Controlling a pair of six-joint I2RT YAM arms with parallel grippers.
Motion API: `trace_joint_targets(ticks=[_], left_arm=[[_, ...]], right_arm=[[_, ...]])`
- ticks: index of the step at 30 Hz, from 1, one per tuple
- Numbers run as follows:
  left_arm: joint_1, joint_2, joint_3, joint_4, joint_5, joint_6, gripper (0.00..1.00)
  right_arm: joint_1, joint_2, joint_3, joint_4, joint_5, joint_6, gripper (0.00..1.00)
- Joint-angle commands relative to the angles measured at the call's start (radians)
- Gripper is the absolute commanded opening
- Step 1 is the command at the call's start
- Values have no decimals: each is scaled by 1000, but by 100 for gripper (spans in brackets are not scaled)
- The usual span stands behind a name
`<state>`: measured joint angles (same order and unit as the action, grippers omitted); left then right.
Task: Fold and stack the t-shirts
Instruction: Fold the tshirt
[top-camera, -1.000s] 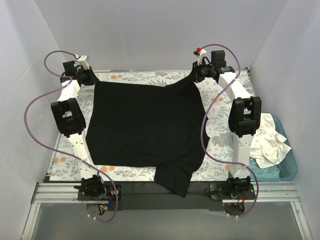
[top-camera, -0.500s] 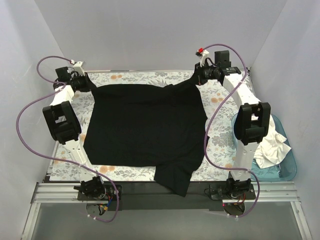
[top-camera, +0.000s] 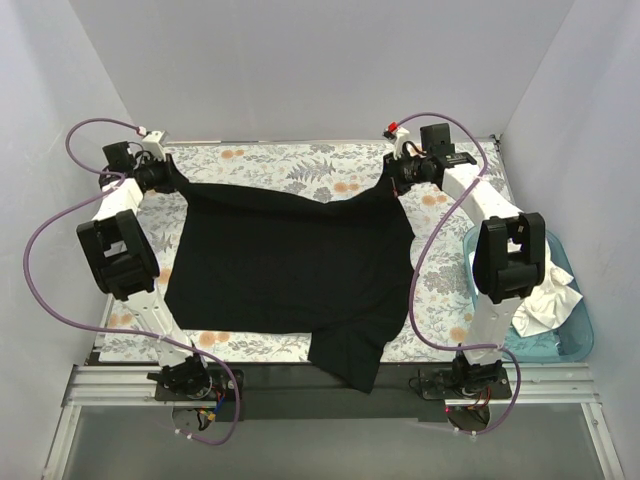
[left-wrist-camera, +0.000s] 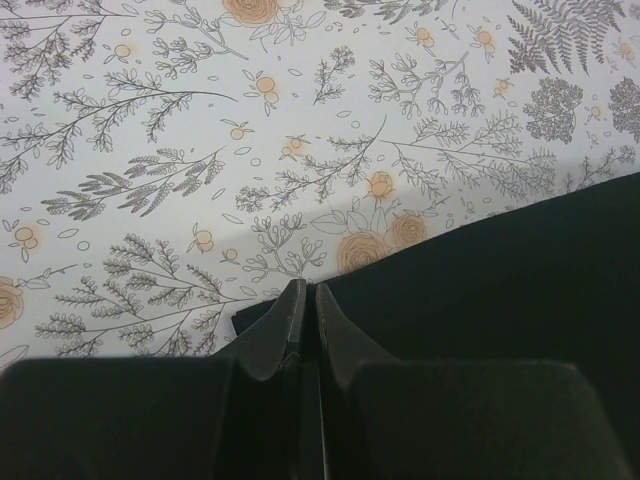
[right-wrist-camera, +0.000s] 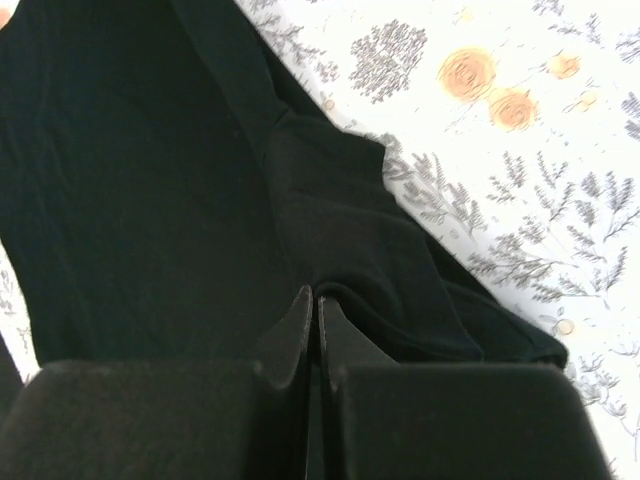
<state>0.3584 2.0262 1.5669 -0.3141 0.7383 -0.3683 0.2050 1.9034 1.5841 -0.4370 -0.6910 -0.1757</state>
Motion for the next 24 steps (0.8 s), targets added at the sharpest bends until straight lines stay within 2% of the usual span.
trace_joint_targets(ticks=[1, 24], left_arm=[[27, -78, -11, -14, 7, 61, 0], [28, -60, -174, -86, -80, 307, 0]], right_arm=[[11, -90, -41, 1, -13, -7, 1], [92, -110, -318, 1, 5, -99, 1]])
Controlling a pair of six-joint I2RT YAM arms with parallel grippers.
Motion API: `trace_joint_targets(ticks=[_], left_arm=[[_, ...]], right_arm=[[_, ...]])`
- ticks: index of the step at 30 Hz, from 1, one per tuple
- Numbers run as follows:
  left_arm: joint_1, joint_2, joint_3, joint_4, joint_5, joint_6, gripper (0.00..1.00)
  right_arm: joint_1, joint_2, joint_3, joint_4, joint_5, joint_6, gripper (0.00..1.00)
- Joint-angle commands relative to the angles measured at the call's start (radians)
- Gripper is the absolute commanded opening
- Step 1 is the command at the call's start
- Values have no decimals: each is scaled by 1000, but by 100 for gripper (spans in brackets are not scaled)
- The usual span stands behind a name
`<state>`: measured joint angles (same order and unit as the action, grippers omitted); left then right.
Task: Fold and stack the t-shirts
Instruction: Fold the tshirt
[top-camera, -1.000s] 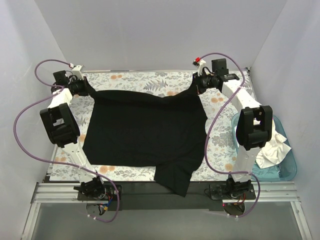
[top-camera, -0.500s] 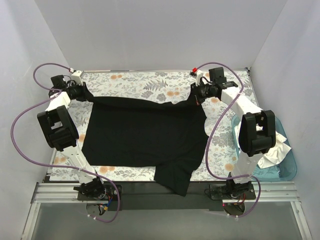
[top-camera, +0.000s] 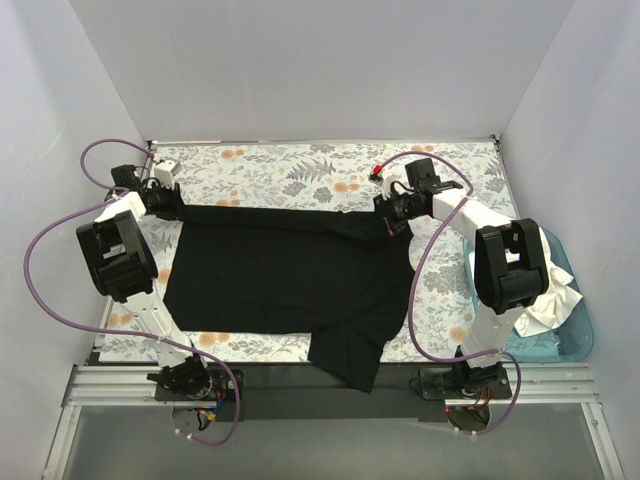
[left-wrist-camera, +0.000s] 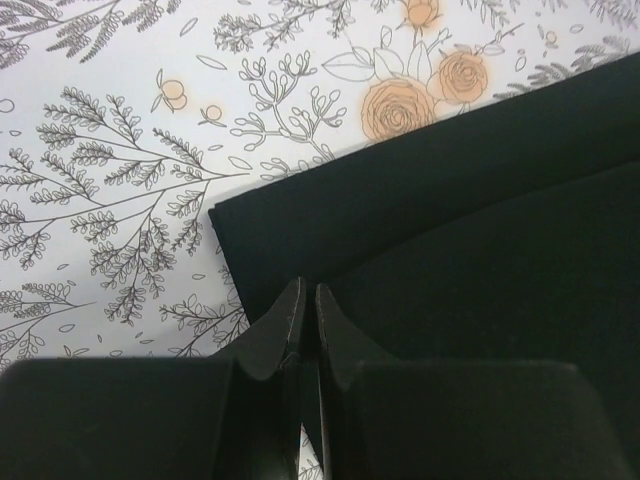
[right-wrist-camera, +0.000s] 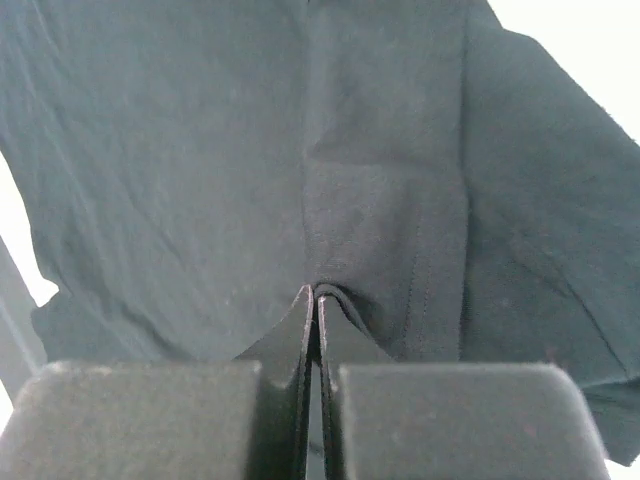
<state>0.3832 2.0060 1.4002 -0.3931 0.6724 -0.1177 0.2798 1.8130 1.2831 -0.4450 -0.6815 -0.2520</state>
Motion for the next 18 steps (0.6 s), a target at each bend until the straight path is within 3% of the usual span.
trace_joint_targets(ticks=[1, 14, 18], left_arm=[[3, -41, -6, -12, -13, 58, 0], [3, -55, 0, -87, -49, 161, 0], [6, -18, 80, -232, -42, 259, 6]], right_arm=[[25, -20, -25, 9, -4, -21, 1], [48, -58, -77, 8, 13, -7, 1], [48, -72, -113, -1, 26, -39, 13]])
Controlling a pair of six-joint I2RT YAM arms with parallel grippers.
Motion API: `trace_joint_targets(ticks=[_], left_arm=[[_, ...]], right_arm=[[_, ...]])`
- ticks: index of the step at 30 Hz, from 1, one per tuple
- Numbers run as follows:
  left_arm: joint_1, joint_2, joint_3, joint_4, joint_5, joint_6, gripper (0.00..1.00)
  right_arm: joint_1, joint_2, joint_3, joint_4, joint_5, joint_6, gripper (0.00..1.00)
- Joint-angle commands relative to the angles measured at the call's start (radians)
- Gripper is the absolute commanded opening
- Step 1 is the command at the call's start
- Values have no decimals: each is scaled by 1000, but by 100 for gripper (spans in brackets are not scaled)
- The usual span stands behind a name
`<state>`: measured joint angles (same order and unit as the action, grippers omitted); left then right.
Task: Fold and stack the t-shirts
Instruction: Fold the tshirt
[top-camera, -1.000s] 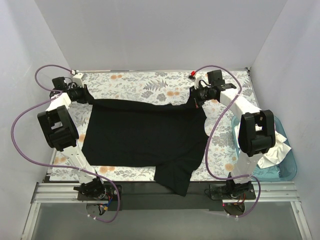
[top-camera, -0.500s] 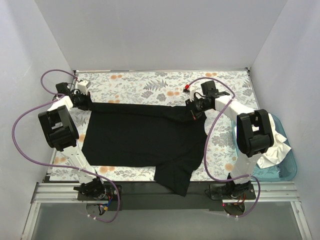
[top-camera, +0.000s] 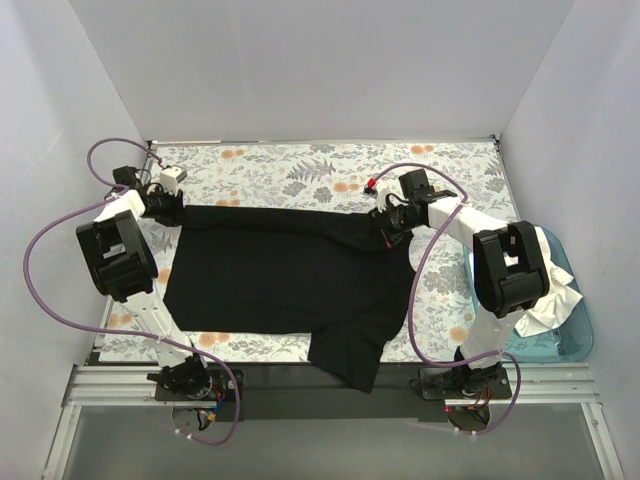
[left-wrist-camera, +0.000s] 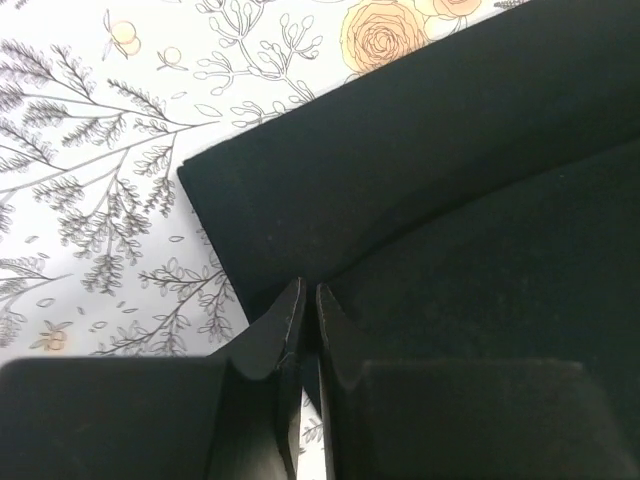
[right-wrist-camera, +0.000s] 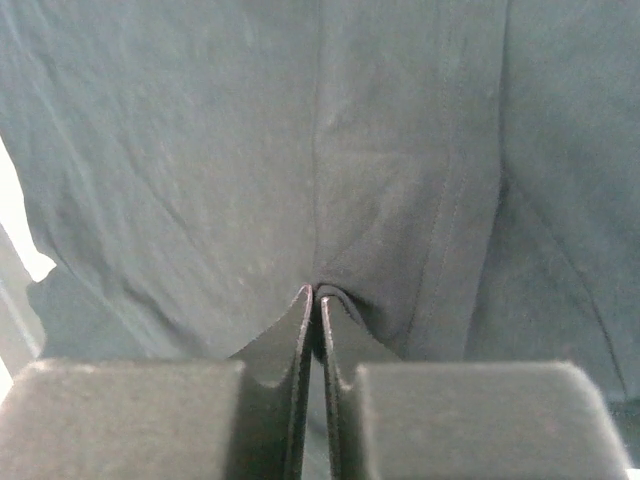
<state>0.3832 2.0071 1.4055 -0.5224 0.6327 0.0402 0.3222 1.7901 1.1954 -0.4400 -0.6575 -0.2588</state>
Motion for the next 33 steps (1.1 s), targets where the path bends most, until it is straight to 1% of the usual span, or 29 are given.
trace_joint_targets(ticks=[1, 2, 4, 5, 7, 8, 9, 10, 11, 12, 13, 15, 16, 17, 18, 19, 20, 21, 22, 24, 25, 26, 28, 30, 33], left_arm=[[9, -19, 85, -137, 2, 108, 10], [13, -18, 92, -151, 10, 127, 15], [17, -24, 118, -195, 39, 144, 19], [17, -27, 125, -206, 47, 153, 23], [19, -42, 154, -259, 93, 188, 25], [17, -48, 164, -278, 113, 205, 25], [17, -54, 168, -287, 143, 207, 27], [16, -73, 171, -294, 207, 204, 29], [11, -80, 174, -303, 247, 204, 31], [2, -91, 171, -310, 278, 210, 36], [-30, -112, 162, -314, 316, 210, 38], [-82, -137, 148, -300, 326, 193, 45], [-142, -148, 136, -257, 325, 144, 45], [-176, -169, 115, -239, 328, 130, 46], [-210, -180, 99, -173, 328, 110, 47], [-278, -192, 81, -121, 320, 16, 53], [-312, -209, 43, -70, 318, -18, 54], [-345, -215, 29, 18, 318, -48, 55], [-427, -214, 23, 59, 308, -128, 56], [-495, -170, 58, 99, 283, -183, 56], [-553, -148, 81, 107, 274, -204, 56], [-579, -121, 102, 114, 260, -270, 56], [-648, -55, 159, 139, 217, -319, 56], [-706, 7, 200, 154, 159, -373, 56], [-753, 77, 251, 163, 119, -416, 57]], right_arm=[[6, -52, -33, -9, 2, -42, 17], [8, -57, -37, -17, 2, -55, 25], [9, -72, -46, -29, 2, -86, 33], [8, -80, -45, -45, 2, -95, 40], [9, -103, -45, -58, -7, -128, 46], [9, -110, -46, -66, -8, -135, 52], [9, -127, -45, -72, -17, -143, 57], [8, -135, -42, -81, -25, -146, 61], [9, -143, -28, -107, -36, -160, 69], [9, -162, -20, -121, -53, -163, 73], [9, -176, -13, -129, -56, -165, 78], [0, -219, -2, -134, -51, -151, 78], [-24, -228, 1, -132, -53, -142, 78], [-43, -233, 4, -132, -53, -131, 78], [-61, -225, 16, -132, -47, -103, 78], [-101, -215, 24, -134, -39, -86, 77], [-121, -199, 35, -131, -31, -70, 77], [-159, -163, 58, -131, -27, -28, 76], [-179, -141, 75, -131, -27, -10, 74], [-210, -74, 133, -132, -13, 56, 72], [-242, -54, 151, -131, -20, 68, 70], [-251, -22, 167, -128, -16, 78, 70], [-267, 6, 211, -123, 13, 92, 70], [-273, 46, 234, -120, 28, 102, 69], [-276, 104, 256, -112, 47, 110, 68]])
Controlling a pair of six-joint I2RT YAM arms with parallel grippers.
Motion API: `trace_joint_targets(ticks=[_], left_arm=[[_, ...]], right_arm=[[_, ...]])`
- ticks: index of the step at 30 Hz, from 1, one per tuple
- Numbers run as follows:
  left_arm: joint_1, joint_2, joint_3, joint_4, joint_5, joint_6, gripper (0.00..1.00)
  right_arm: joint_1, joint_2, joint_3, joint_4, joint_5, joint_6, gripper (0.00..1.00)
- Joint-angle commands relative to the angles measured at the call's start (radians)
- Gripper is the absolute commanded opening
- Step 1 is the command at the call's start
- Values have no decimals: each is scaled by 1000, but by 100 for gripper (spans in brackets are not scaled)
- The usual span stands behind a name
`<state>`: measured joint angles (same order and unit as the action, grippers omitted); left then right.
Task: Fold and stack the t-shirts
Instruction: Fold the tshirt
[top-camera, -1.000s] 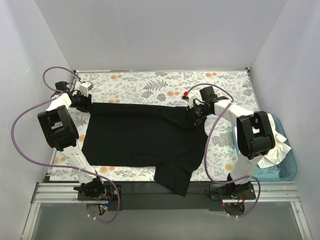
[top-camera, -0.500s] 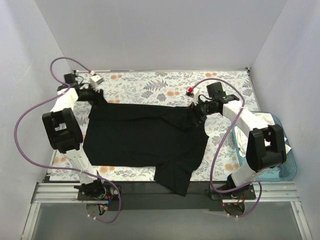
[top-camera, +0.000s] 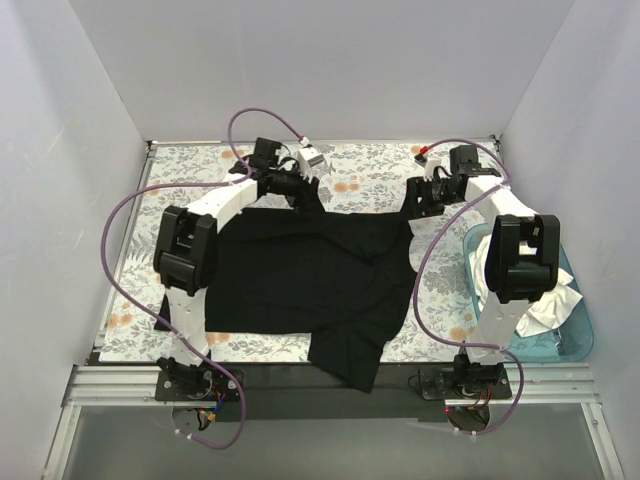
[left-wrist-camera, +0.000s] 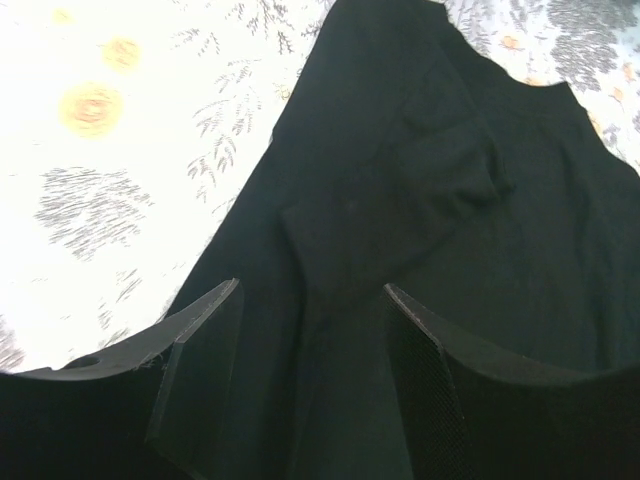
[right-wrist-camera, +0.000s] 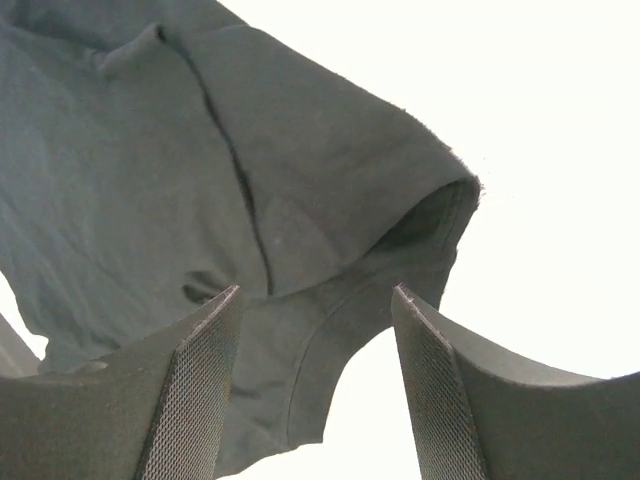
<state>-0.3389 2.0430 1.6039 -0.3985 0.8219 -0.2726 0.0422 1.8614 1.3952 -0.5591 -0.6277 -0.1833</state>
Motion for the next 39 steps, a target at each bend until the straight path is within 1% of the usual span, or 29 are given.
trace_joint_targets(ticks=[1, 5, 9, 12, 15, 19, 22, 25, 26, 28, 29, 30, 31, 32, 33, 34, 36, 37, 38, 39], left_arm=[[-37, 54, 62, 41, -81, -114, 57], [-66, 108, 102, 46, -115, -137, 57], [-89, 143, 114, 47, -124, -140, 57], [-103, 160, 110, 46, -118, -135, 56], [-109, 163, 106, 47, -83, -134, 54], [-123, 177, 111, 49, -87, -131, 53], [-129, 194, 119, 49, -101, -131, 53], [-132, 213, 137, 49, -115, -120, 53], [-134, 220, 145, 49, -112, -120, 51], [-134, 223, 156, 49, -98, -123, 40], [-134, 220, 154, 50, -87, -125, 34], [-134, 214, 149, 49, -80, -123, 23], [-134, 195, 134, 49, -58, -122, 19], [-134, 181, 120, 52, -40, -116, 17], [-134, 166, 99, 56, -24, -105, 15], [-135, 125, 50, 64, 5, -87, 11], [-135, 56, -10, 91, 32, -64, 7], [-135, 34, -36, 96, 36, -35, 2], [-137, 14, -86, 102, 42, -19, 1], [-135, -19, -105, 101, 42, -1, 0]], right_arm=[[4, 50, 73, 11, 26, 36, 67], [-4, 128, 116, 21, 22, 51, 66], [-5, 163, 133, 44, -3, 73, 66], [-5, 189, 143, 56, -7, 88, 65], [-7, 208, 156, 68, -15, 99, 63], [-5, 226, 165, 77, -26, 111, 57], [-5, 234, 165, 79, -20, 111, 55], [-7, 237, 163, 85, -15, 113, 50], [-7, 240, 163, 88, -15, 113, 47], [-7, 245, 163, 94, -10, 114, 40], [-7, 246, 162, 96, -9, 116, 38], [-8, 248, 162, 97, -1, 114, 37], [-7, 249, 159, 99, 2, 114, 37], [-7, 249, 157, 100, 8, 117, 37], [-8, 249, 154, 100, 8, 116, 39], [-8, 251, 153, 100, 10, 117, 40], [-10, 251, 145, 100, 14, 119, 40], [-11, 249, 143, 99, 17, 117, 40], [-15, 249, 134, 99, 20, 117, 40], [-16, 249, 134, 99, 22, 117, 40]])
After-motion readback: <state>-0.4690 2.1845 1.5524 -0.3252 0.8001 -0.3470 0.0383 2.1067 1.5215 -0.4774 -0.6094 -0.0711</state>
